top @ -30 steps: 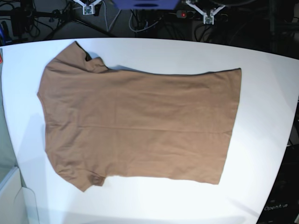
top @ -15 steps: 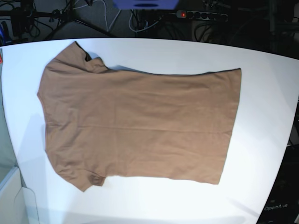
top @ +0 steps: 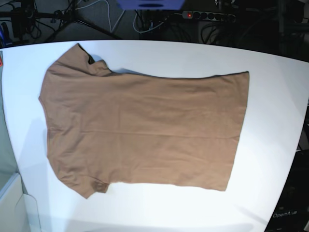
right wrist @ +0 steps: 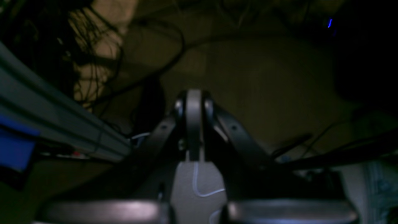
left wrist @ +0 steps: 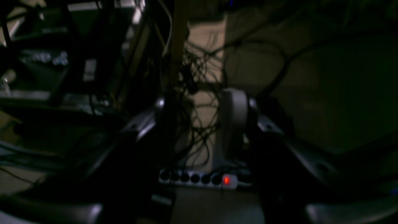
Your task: Fold the T-shirt properly
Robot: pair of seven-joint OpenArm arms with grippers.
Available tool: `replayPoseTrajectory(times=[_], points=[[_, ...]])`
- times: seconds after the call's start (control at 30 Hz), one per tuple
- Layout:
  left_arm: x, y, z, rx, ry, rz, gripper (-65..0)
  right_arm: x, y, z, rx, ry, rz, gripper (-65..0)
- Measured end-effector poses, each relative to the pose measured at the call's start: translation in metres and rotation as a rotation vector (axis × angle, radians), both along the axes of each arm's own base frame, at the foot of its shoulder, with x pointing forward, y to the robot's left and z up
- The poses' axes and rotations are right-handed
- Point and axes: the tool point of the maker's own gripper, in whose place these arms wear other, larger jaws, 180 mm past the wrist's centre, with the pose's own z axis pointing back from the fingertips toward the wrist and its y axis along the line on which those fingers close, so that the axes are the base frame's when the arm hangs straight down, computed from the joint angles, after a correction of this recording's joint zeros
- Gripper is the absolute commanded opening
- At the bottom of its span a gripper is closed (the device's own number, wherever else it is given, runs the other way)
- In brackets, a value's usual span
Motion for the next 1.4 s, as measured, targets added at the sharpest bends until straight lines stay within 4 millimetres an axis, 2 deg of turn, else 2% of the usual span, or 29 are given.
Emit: replayPoseTrajectory(times=[0.1, 0.17, 0.3, 0.4, 0.57, 0.7, 0.87, 0.93, 1.03, 1.13, 1.23, 1.3, 1.4], points=[[0.004, -0.003, 0.026, -0.004, -0.073, -0.015, -41.9, 0.005, 0.002, 0.025, -0.005, -0.074, 0.027, -55.6], [0.009, -0.005, 0.036, -0.013, -0.072, -0.017, -41.9, 0.012, 0.005, 0.045, -0.008, -0.134, 0.047, -53.5], [0.030, -0.010, 0.065, -0.032, -0.092, -0.028, -41.9, 0.026, 0.010, 0.084, -0.009, -0.249, 0.081, -50.8], [0.050, -0.015, 0.083, -0.052, -0.079, -0.034, -41.9, 0.043, 0.011, 0.097, -0.024, -0.269, 0.091, -48.3], [0.089, -0.023, 0.115, -0.079, -0.075, -0.044, -41.9, 0.085, 0.001, 0.110, -0.079, -0.271, 0.072, -46.1], [0.115, -0.016, 0.133, -0.068, -0.054, -0.031, -41.9, 0.116, 0.002, 0.127, -0.104, -0.286, 0.107, -46.1], [0.135, 0.010, 0.147, -0.016, -0.012, 0.024, -41.9, 0.147, -0.012, 0.145, -0.109, -0.289, 0.041, -46.1], [0.147, 0.015, 0.154, -0.008, -0.034, 0.026, -41.9, 0.162, -0.017, 0.151, -0.049, -0.294, -0.004, -46.1], [0.146, 0.029, 0.151, 0.019, 0.000, 0.061, -41.9, 0.181, -0.023, 0.155, 0.086, -0.267, -0.065, -46.0], [0.150, 0.029, 0.153, 0.018, -0.010, 0.061, -41.9, 0.201, -0.027, 0.161, 0.184, -0.231, -0.082, -46.0], [0.151, 0.027, 0.152, 0.013, -0.010, 0.058, -41.9, 0.217, -0.047, 0.171, 0.183, -0.218, -0.121, -46.1], [0.151, 0.028, 0.152, 0.016, -0.008, 0.060, -41.9, 0.224, -0.055, 0.177, 0.206, -0.228, -0.139, -46.1], [0.152, 0.027, 0.152, 0.013, -0.011, 0.056, -41.9, 0.227, -0.056, 0.182, 0.268, -0.222, -0.134, -46.1]])
